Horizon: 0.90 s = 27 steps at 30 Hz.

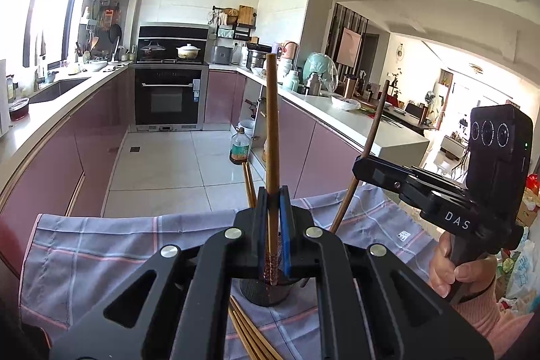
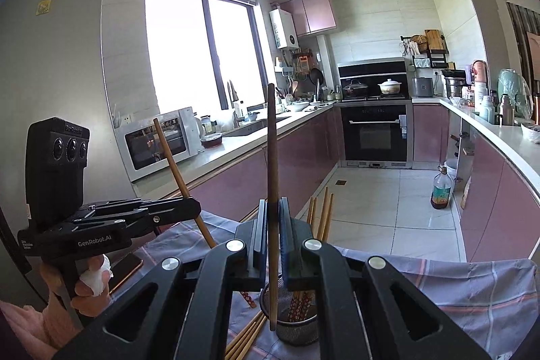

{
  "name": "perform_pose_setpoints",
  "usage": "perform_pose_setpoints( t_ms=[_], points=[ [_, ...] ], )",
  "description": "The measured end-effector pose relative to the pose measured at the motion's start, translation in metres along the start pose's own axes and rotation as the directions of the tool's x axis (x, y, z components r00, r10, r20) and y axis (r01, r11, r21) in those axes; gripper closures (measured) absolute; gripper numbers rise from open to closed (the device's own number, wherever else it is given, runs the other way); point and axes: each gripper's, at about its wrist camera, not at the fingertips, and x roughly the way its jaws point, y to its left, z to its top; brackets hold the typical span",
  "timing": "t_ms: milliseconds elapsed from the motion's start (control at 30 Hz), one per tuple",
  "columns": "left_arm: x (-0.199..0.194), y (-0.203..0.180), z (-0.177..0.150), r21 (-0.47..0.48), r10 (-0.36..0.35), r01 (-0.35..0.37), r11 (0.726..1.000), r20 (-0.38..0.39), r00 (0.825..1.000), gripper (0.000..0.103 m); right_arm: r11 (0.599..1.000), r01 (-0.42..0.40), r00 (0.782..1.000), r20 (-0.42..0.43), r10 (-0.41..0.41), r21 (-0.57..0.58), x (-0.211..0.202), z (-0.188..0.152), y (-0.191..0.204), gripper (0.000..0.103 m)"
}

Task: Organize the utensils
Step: 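Lower the left tool's chopstick into the mesh cup while the right tool inserts its chopstick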

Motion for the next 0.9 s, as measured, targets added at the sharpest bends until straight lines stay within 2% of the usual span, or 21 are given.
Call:
perform_pose_setpoints(
  t_ms=[333, 900],
  points=[
    [0.016, -0.001, 0.003, -0.001, 0.023, -0.023, 1.000, -0.016, 1.000, 0.095, 0.998, 0.046, 0.999, 0.007, -0.046, 0.032, 0.009, -0.002, -0.013, 0.098],
    [0.057, -0.005, -0.006, 0.003, 0.047, -0.046, 0.999, -0.109, 0.993, 0.095, 0.996, 0.078, 0.994, -0.082, -0.074, 0.043, 0.038, -0.020, -0.017, 0.098]
  ],
)
